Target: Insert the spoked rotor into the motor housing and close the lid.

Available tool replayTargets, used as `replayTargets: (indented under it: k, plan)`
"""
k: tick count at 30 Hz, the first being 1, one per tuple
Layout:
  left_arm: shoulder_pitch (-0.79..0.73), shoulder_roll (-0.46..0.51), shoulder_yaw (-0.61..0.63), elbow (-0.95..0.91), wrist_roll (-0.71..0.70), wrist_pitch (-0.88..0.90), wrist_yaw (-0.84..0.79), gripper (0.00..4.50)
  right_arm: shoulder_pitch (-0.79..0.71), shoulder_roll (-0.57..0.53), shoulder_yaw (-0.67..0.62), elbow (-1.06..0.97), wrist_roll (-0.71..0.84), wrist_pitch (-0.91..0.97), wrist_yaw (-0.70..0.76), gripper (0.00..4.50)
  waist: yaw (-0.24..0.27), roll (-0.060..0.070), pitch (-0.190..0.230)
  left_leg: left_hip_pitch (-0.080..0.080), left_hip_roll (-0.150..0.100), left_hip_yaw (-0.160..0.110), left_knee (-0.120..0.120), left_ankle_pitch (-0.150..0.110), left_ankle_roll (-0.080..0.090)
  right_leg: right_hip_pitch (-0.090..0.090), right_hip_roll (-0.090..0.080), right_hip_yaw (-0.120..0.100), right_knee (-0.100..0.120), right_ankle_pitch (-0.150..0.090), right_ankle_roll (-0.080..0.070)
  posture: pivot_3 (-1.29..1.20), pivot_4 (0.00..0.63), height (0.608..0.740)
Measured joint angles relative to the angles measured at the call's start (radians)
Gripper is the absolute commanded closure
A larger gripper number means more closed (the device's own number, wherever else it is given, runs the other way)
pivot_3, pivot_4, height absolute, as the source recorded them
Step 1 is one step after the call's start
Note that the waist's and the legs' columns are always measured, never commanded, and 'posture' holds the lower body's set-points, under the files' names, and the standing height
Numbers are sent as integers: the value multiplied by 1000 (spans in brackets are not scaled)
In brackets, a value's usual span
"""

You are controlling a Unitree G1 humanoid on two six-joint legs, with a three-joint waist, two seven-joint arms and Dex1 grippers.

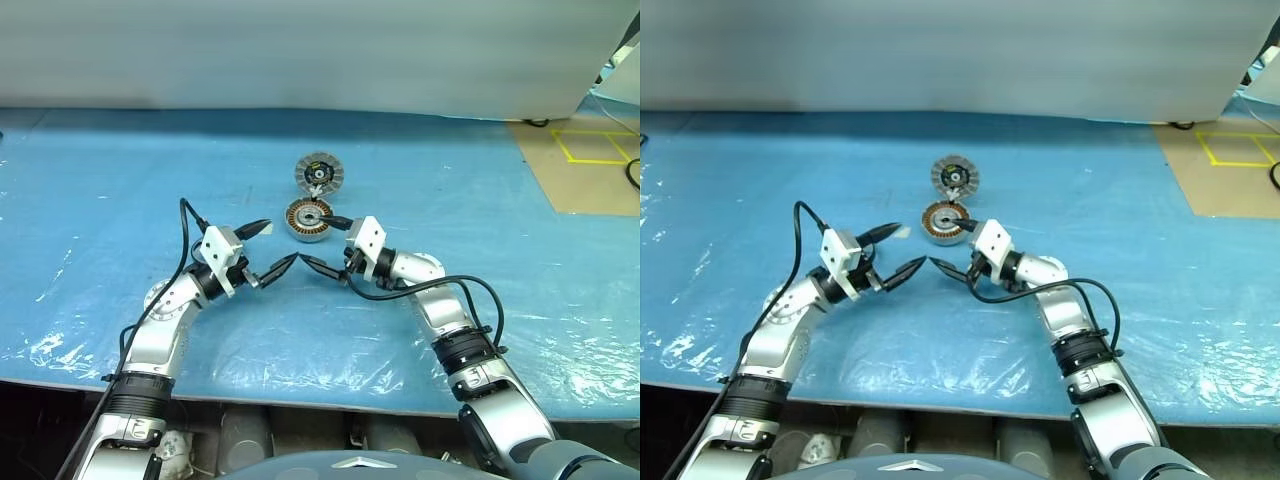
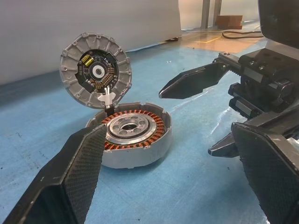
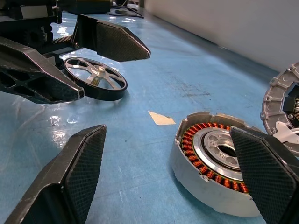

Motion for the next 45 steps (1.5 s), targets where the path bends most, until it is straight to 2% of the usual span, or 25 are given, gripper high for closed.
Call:
replayTargets:
  k: [31,38,45]
  plan:
    - [1,4,1,12,4,-14,-1,18,-27,-15,7,-18,-37,24,0,0,0,0,0,0,0,0,0,0,0,0,0,0,0,0,0,0,150,740]
    - [-4,23,10,16,3,-13,-1,18,-139,-33,12,2,-85,83,-15,0,0,0,0,0,0,0,0,0,0,0,0,0,0,0,0,0,150,740]
    - [-16,50,26,19,-9,-12,-1,18,-248,-103,89,42,-144,127,89,0,0,0,0,0,0,0,0,0,0,0,0,0,0,0,0,0,150,740]
